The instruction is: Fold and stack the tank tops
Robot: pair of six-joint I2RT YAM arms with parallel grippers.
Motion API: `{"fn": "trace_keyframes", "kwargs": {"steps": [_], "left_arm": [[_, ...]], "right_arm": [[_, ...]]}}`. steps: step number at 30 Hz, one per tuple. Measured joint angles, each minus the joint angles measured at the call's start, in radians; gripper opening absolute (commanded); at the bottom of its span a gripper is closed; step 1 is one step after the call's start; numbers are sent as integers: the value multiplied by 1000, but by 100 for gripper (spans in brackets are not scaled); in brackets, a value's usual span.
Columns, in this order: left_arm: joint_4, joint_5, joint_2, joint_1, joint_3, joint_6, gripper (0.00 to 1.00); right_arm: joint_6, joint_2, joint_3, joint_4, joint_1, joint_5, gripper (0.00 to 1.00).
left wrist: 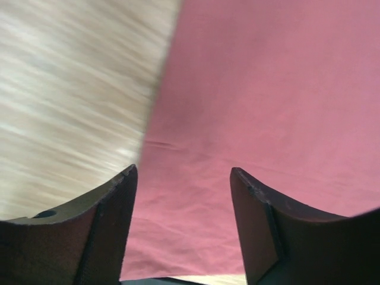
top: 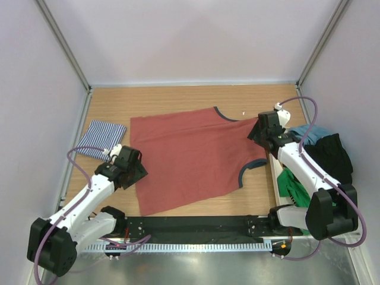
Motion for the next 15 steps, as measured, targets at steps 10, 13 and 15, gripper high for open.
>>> {"fn": "trace_keyframes", "kwargs": {"steps": [10,13,15], "left_arm": [[22,-55,134,0,-61,-56,54],[44,-61,179,0,-68,-58,44],[62,-70,194,0,-66,-57,31]], "right_arm": [[7,-14,-65,-5,0,-24,66],[8,-24,-74,-6,0,-25,66],[11,-34,-79,-8,0,-24,66]]}}
